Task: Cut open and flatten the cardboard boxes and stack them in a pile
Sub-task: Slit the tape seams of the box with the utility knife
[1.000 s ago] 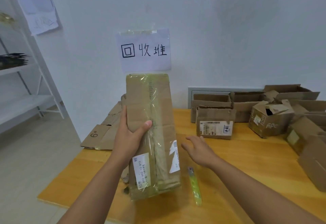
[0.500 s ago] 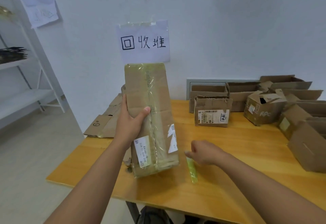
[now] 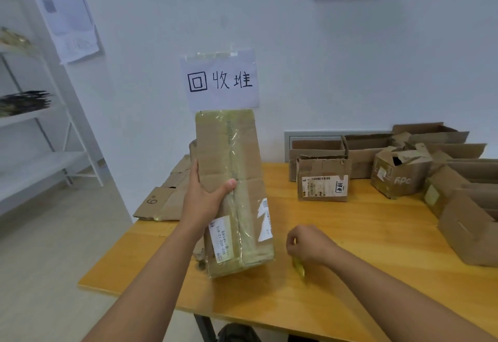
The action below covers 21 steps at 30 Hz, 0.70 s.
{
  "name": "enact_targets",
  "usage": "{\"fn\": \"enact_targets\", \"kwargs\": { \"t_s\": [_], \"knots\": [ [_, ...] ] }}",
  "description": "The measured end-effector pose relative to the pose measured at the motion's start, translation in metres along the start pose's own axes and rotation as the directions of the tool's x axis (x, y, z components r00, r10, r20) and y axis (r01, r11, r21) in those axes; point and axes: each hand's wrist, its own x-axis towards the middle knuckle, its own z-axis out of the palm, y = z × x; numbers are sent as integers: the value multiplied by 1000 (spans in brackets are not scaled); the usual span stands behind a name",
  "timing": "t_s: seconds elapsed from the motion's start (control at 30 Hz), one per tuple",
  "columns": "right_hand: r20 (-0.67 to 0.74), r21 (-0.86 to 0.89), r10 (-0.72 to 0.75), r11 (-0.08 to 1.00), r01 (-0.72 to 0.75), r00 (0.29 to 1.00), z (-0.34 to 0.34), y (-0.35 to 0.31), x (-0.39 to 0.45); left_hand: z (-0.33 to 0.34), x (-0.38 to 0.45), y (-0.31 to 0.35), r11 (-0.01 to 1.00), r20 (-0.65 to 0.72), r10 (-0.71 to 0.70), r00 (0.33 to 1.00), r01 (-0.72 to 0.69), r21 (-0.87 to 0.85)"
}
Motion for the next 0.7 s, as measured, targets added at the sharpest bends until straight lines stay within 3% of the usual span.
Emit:
{"fn": "enact_targets", "kwargs": {
  "t_s": [0.13,0.2,0.27,0.37,0.5,0.57,0.7],
  "knots": [
    [-348,367,29,924,107,937,-43,-3,-3,5,-3,14,998,23,68,997,-67,-10],
    [-481,599,82,758,259,873,-71,-12,-9,11,-4,25,994,28,100,995,-99,-41],
    [-587,670,107,621,408,802,-97,-22,-16,21,-7,36,989,28,116,993,-113,-100],
    [-745,602,132,557,572,654,-126,-38,-23,42,-14,48,981,39,123,992,-115,-158],
    [-905,363,105,695,621,412,-139,-48,-23,77,-31,45,990,69,100,993,-92,-107],
    [-925,311,86,734,604,371,-136,-47,-20,90,-38,42,995,79,88,993,-85,-45],
    [-934,248,34,778,577,356,-128,-39,-7,96,-36,33,996,57,93,994,-94,0]
  ]
}}
